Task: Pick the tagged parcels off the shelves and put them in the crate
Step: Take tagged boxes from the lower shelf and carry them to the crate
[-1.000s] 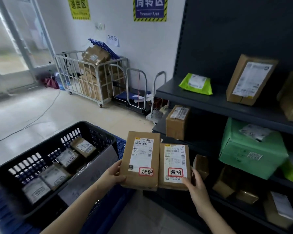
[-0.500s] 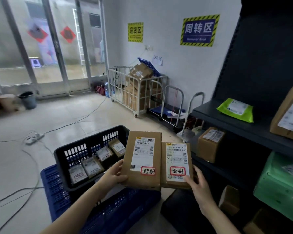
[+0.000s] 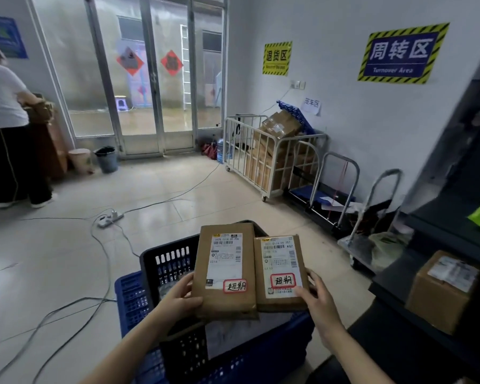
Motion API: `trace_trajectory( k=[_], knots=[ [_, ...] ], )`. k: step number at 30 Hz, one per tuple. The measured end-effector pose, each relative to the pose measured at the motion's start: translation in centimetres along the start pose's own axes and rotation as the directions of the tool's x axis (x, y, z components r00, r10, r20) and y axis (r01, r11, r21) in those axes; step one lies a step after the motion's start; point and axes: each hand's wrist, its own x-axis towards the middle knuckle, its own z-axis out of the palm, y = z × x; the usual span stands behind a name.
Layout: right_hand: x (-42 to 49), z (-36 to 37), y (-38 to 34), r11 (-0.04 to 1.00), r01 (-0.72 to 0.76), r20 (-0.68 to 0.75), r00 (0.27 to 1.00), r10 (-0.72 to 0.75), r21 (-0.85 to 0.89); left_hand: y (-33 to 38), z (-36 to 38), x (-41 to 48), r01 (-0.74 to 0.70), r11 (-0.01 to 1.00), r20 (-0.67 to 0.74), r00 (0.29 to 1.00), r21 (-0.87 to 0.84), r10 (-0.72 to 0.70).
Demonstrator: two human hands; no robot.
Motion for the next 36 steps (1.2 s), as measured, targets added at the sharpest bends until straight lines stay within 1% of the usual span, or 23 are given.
trace_trajectory(
  k=[8,16,19,22,25,27,29,33,36],
  knots=[
    [6.5,5.4,0.2,0.997,-0.067,0.084,0.994,0.071,-0.041,-0.8,-5.1,3.6,0.089,0.995,-0.088,0.992,-0.038,-0.092],
    [14.3,9.5,2.9,0.984,-0.143,0.247,0.955,0.165,-0.101,-3.9,-6.8,6.7,0.191,0.976,-0.240,0.947,-0.108,-0.212],
    [17.6,11.1,4.6,0.975,-0.175,0.311,0.927,0.210,-0.135,-4.7,-7.1,7.9,0.230,0.965,-0.318,0.912,-0.121,-0.258],
    [20.8,13.0,6.2,0.961,-0.223,0.383,0.883,0.271,-0.166,-5.5,-7.5,9.0,0.280,0.949,-0.400,0.861,-0.142,-0.314],
    [23.4,15.2,7.9,0.943,-0.254,0.447,0.833,0.325,-0.213,-6.2,-8.2,9.9,0.334,0.938,-0.507,0.796,-0.087,-0.331],
    [24.4,16.5,8.8,0.932,-0.292,0.464,0.809,0.361,-0.215,-6.5,-8.9,10.2,0.367,0.928,-0.553,0.761,-0.063,-0.339],
    [25.2,17.3,9.7,0.921,-0.332,0.469,0.792,0.390,-0.205,-6.7,-9.3,10.5,0.393,0.919,-0.567,0.748,-0.040,-0.345],
    [26.8,17.7,10.9,0.890,-0.411,0.478,0.752,0.454,-0.198,-7.0,-9.2,11.9,0.422,0.907,-0.566,0.747,-0.001,-0.349],
    [27.8,18.0,11.1,0.896,-0.370,0.490,0.750,0.443,-0.245,-7.8,-9.2,13.1,0.453,0.891,-0.602,0.711,-0.003,-0.363]
  ],
)
